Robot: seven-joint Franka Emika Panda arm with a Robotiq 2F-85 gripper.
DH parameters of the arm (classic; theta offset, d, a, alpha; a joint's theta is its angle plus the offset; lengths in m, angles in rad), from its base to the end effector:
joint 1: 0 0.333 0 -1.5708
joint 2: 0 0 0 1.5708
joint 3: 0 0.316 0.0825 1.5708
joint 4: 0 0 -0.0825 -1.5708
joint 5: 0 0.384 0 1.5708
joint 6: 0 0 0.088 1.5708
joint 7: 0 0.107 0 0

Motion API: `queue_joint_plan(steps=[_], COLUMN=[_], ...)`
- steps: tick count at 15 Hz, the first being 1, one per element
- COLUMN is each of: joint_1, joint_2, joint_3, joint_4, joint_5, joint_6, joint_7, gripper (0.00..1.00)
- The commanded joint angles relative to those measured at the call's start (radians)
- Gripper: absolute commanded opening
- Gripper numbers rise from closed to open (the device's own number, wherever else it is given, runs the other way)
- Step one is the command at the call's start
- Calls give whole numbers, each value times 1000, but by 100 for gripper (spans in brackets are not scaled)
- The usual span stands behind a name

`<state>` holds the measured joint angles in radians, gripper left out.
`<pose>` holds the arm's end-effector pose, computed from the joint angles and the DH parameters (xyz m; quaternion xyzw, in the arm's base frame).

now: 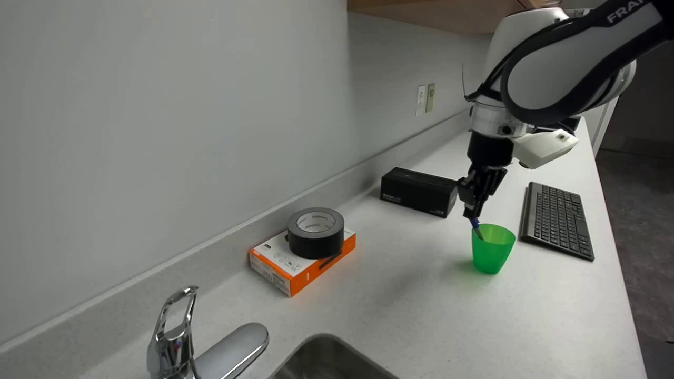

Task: Take the pen out of the green cup and put it on the sink countertop

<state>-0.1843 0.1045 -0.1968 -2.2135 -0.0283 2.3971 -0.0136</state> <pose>0.5097 -0.2037 0.3396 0.9841 -0.1718 0.0357 0.0277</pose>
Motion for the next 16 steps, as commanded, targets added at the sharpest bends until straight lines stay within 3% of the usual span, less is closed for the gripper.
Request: queue_joint_plan(steps=[1, 9, 12, 16], joint_1=[-12, 22, 78, 139], joint_2=[-93, -482, -478, -335], joint_3=[0, 2, 31, 88], joint_4=[-35, -187, -182, -210], joint_5=[27, 45, 84, 117], joint_6=[-20, -74, -144, -114], joint_7=[-27, -147, -129, -99], gripper=[4, 4, 4, 4])
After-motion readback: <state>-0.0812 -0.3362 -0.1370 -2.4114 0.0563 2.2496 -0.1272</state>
